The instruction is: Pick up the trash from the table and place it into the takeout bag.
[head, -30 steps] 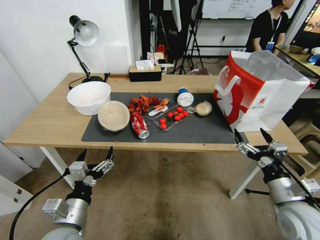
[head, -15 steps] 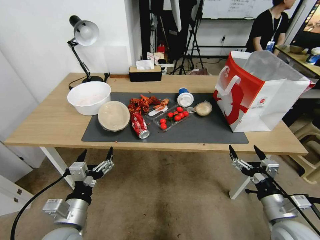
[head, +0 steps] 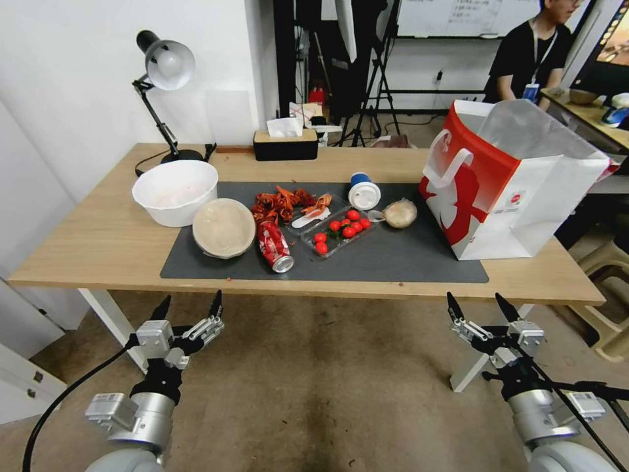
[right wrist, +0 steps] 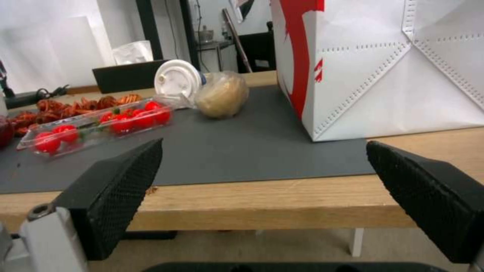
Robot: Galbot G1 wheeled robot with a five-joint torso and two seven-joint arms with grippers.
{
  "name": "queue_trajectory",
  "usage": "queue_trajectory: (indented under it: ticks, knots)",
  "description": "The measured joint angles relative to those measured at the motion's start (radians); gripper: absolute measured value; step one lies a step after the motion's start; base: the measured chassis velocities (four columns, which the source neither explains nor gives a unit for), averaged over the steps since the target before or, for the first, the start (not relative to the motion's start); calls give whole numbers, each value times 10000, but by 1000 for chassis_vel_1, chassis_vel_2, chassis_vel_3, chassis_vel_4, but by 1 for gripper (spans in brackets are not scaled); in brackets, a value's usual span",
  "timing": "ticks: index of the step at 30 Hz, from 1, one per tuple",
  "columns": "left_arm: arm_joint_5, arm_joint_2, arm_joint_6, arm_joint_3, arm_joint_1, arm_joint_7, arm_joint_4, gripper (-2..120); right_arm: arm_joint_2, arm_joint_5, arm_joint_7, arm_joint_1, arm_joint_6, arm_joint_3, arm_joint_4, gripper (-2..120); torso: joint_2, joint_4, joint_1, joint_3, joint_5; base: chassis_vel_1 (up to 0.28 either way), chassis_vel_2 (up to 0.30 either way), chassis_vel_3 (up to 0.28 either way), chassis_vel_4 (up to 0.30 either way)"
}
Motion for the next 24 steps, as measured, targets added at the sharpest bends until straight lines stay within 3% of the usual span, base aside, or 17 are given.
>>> queue_trajectory:
  ticks: [24]
  knots:
    - [150,-155,-167,-5,14,100,108,100,91,-243,78,298,-458,-220,239,100,0,0,0,0,-1,0,0,0,0]
